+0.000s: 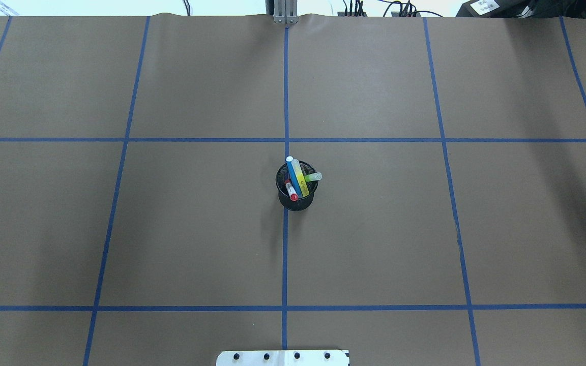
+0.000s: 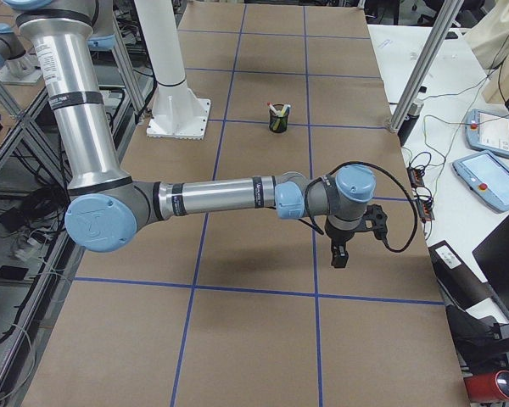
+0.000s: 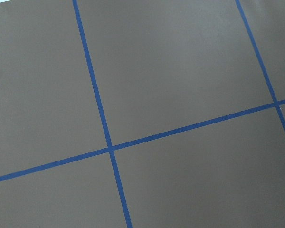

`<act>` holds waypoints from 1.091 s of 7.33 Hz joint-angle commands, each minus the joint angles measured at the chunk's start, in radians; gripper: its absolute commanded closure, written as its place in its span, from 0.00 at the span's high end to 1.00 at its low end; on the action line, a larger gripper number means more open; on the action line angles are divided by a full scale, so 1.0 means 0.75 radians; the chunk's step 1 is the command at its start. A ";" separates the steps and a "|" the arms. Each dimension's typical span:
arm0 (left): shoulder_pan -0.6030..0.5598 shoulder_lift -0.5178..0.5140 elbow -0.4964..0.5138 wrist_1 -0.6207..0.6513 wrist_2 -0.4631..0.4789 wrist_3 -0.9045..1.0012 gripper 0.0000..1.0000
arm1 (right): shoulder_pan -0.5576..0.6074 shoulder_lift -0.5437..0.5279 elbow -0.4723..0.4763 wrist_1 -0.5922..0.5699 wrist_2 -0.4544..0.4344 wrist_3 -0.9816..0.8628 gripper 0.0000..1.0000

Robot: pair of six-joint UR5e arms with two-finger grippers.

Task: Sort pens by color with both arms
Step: 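Move the right arm in toward the black mesh pen cup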

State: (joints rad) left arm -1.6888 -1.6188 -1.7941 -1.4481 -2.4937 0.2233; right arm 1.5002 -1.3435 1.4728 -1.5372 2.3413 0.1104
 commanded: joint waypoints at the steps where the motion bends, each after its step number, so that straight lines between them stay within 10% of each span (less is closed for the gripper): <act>1: 0.000 0.001 0.001 0.000 0.001 0.001 1.00 | 0.000 0.004 0.002 0.002 -0.001 -0.032 1.00; 8: 0.008 0.007 0.024 0.004 -0.005 -0.001 1.00 | -0.292 0.424 0.006 -0.212 -0.011 -0.010 1.00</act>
State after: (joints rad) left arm -1.6856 -1.6115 -1.7877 -1.4458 -2.4983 0.2225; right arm 1.3239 -1.1112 1.4736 -1.6318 2.3327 0.1003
